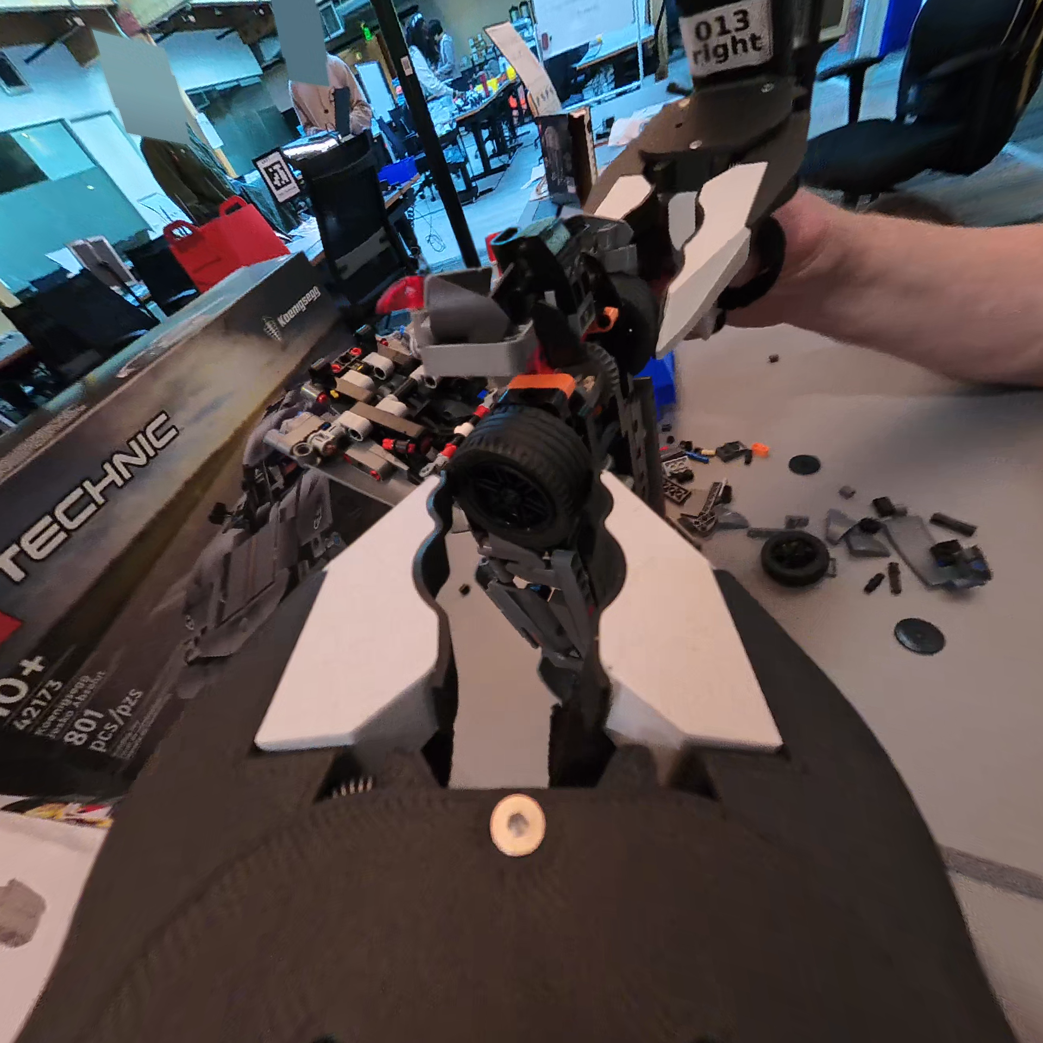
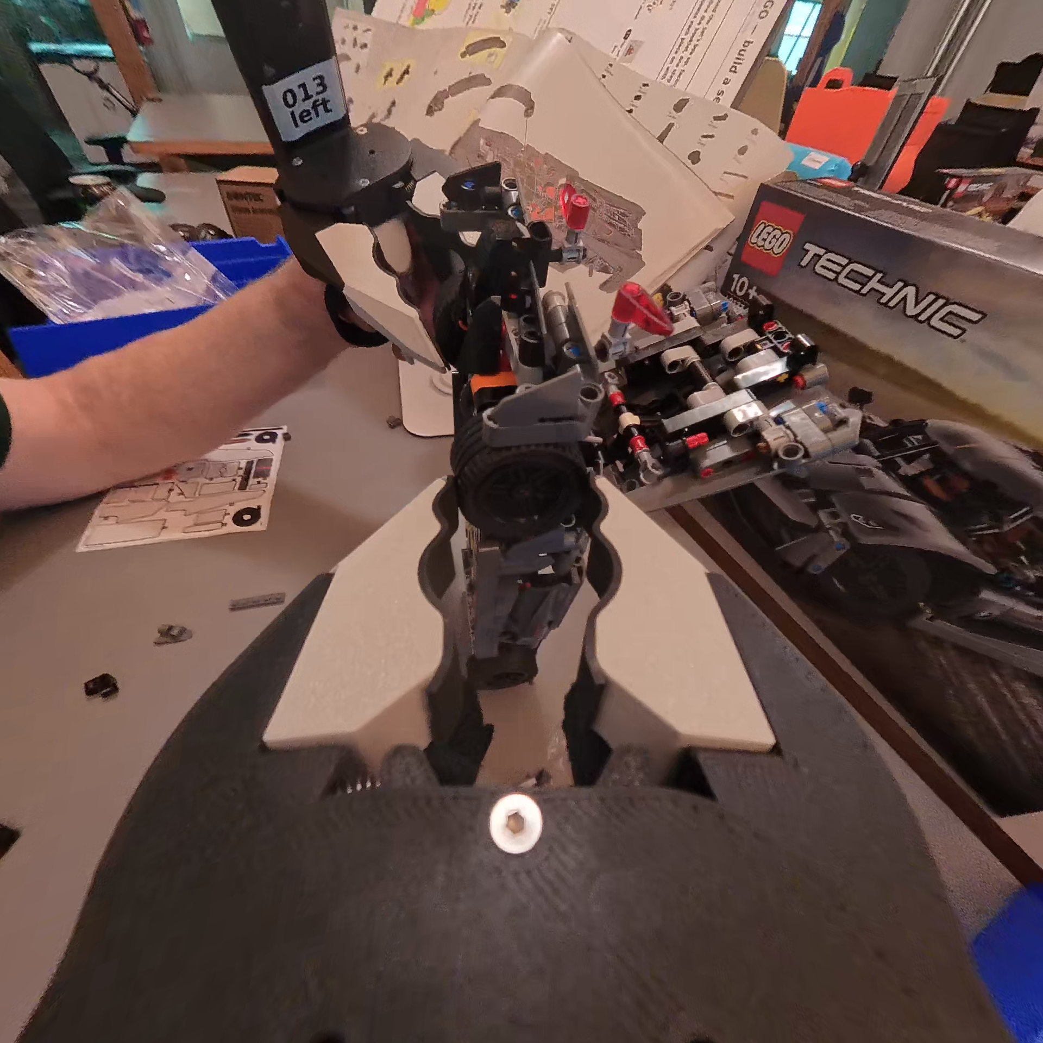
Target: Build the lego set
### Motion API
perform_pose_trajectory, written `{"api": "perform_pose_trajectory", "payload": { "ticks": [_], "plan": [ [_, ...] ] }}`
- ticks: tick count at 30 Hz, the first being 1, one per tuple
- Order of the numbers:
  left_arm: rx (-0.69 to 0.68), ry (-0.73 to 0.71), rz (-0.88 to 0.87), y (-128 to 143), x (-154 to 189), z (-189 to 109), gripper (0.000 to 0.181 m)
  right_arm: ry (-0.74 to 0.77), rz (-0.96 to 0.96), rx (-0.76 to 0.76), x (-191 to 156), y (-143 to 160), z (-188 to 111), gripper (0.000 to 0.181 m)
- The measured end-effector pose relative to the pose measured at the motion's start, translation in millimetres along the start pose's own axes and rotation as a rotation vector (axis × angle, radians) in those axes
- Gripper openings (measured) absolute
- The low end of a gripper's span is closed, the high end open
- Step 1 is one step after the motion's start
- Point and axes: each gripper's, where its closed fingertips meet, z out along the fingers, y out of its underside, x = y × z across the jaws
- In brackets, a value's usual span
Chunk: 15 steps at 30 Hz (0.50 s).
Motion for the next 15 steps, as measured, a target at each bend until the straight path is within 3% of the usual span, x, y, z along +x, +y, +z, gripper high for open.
{"api": "perform_pose_trajectory", "payload": {
  "ticks": [15],
  "plan": [
    [-0.054,-0.048,0.114,-2.9,5.4,1.2,0.046,-0.102,0.135,0.044,0.4,1.4,-4.0,0.043]
  ]
}}
